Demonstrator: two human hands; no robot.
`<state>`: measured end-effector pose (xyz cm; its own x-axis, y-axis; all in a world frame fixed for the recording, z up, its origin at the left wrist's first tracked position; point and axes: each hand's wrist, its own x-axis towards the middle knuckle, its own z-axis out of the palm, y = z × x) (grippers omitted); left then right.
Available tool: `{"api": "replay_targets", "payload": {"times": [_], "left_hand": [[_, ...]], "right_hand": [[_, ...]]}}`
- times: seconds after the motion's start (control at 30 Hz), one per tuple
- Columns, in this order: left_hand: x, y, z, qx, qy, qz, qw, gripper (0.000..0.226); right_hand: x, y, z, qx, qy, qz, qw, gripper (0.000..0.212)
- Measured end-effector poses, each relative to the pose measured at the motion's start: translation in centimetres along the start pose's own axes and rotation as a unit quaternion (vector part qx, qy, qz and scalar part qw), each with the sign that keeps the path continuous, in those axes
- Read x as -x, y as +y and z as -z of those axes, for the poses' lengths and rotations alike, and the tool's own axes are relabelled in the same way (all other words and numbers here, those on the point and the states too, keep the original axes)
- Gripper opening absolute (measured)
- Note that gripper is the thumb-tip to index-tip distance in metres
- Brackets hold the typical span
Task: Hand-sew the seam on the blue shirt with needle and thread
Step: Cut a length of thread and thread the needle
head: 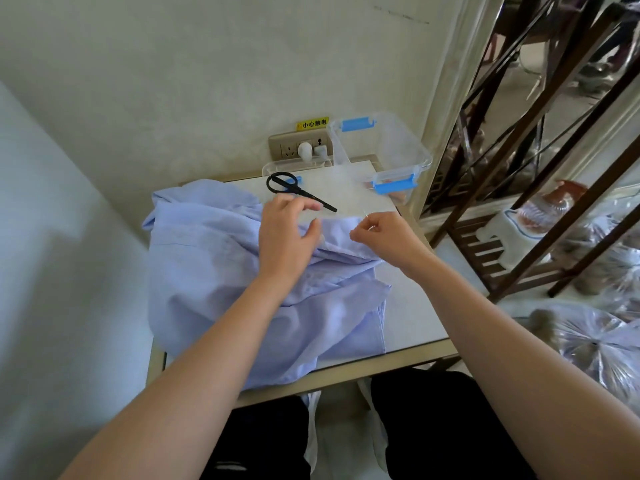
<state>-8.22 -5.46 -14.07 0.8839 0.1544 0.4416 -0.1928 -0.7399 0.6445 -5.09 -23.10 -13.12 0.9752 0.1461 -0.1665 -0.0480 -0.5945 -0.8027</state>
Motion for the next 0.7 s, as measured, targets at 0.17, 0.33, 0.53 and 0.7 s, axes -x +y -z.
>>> {"api": "replay_targets", "payload": {"times": [0.17, 0.33, 0.53, 0.7], "left_hand": [[-1.2, 0.7, 0.1, -0.117, 0.005, -0.249, 0.961, 0.020], [-1.2, 0.4, 0.2, -0.174, -0.012, -0.274, 0.946, 0.006], [-0.8, -0.5, 1.2, -0.158, -0.034, -0.195, 0.967, 0.002], [-0.3, 0.2, 1.5, -0.146, -0.106, -0.125, 0.976, 0.005]], "right_hand": [[0.2, -0.6, -0.5, 0.226, -0.025, 0.049, 0.972, 0.010], [0.5, -1.4, -0.4, 0.265, -0.044, 0.088, 0.959, 0.017], [0.6, -1.0, 0.3, 0.079, -0.058, 0.115, 0.988, 0.011], [0.8, -1.2, 0.1, 0.046, -0.067, 0.139, 0.987, 0.010]]}}
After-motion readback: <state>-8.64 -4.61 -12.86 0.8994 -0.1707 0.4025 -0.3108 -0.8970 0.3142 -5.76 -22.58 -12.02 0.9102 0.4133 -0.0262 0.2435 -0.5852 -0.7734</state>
